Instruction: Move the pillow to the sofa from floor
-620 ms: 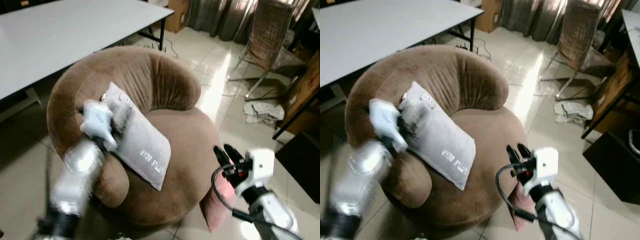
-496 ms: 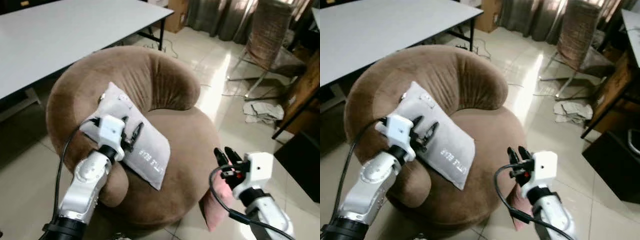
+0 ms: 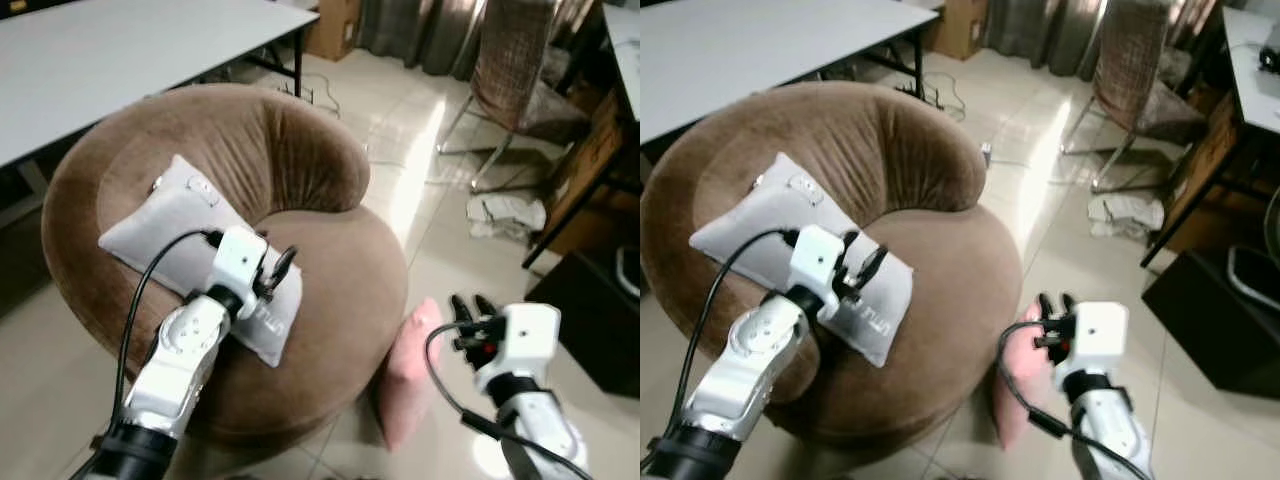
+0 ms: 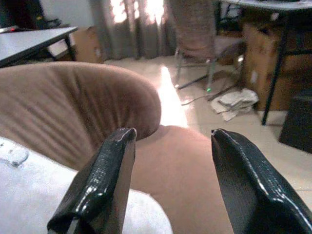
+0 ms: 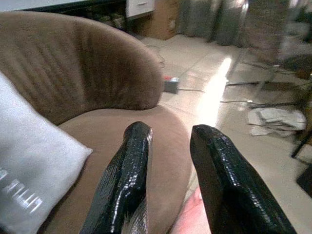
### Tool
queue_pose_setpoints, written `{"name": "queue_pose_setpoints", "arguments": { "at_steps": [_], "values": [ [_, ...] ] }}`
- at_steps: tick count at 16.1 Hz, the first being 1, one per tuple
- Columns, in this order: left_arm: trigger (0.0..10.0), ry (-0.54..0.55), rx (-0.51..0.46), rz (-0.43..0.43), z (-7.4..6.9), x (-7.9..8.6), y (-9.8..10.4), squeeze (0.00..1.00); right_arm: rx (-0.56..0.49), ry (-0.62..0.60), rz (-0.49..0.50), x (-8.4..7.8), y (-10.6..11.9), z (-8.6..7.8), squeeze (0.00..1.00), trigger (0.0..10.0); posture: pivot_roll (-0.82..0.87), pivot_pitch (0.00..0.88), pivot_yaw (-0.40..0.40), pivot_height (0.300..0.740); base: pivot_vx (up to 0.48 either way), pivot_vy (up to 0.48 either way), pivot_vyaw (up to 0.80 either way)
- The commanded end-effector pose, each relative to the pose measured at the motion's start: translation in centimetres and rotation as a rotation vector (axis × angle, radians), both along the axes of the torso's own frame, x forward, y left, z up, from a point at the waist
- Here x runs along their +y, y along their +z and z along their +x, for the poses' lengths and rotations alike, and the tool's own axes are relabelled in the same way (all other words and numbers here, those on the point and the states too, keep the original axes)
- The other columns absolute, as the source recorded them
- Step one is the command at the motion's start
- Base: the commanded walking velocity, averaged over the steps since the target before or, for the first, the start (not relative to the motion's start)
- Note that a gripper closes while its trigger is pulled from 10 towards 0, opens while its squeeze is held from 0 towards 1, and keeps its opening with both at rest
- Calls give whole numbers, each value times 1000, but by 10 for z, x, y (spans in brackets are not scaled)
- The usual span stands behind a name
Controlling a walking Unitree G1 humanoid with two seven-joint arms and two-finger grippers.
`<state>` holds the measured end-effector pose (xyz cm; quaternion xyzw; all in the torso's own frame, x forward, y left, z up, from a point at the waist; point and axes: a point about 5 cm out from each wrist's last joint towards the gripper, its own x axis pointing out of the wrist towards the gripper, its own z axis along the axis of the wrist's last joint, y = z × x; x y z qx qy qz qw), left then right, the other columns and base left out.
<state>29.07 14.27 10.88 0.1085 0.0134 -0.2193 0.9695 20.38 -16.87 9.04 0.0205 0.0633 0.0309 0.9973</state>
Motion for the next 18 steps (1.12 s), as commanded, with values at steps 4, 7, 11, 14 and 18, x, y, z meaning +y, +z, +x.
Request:
{"name": "queue_pose_setpoints", "arguments": {
  "at_steps": [4, 7, 11, 14, 18],
  "values": [
    [10000, -18, 5, -6, -2, -11, -1, 0, 23, 76, -59, 7, -4, -1, 0, 10000, 9, 17, -32, 740, 0, -480, 509],
    [10000, -11, 15, -8, -3, -12, -5, 0, 18, 94, -88, 10, -4, 1, 0, 10000, 12, 12, -33, 740, 0, -480, 800],
    [10000, 2, 9, 0, 0, -10, -4, 0, 13, 97, -109, 8, -6, 4, 0, 10000, 17, 11, -33, 740, 0, -480, 800],
    [10000, 1, 7, 6, 0, -9, -4, 0, 9, 99, -115, 9, -6, 4, 0, 10000, 19, 10, -30, 740, 0, -480, 800],
    [10000, 5, 9, 12, -1, -10, -6, 0, 7, 109, -135, 10, -7, 3, 0, 10000, 21, 16, -34, 740, 0, -480, 800]
  ]
}}
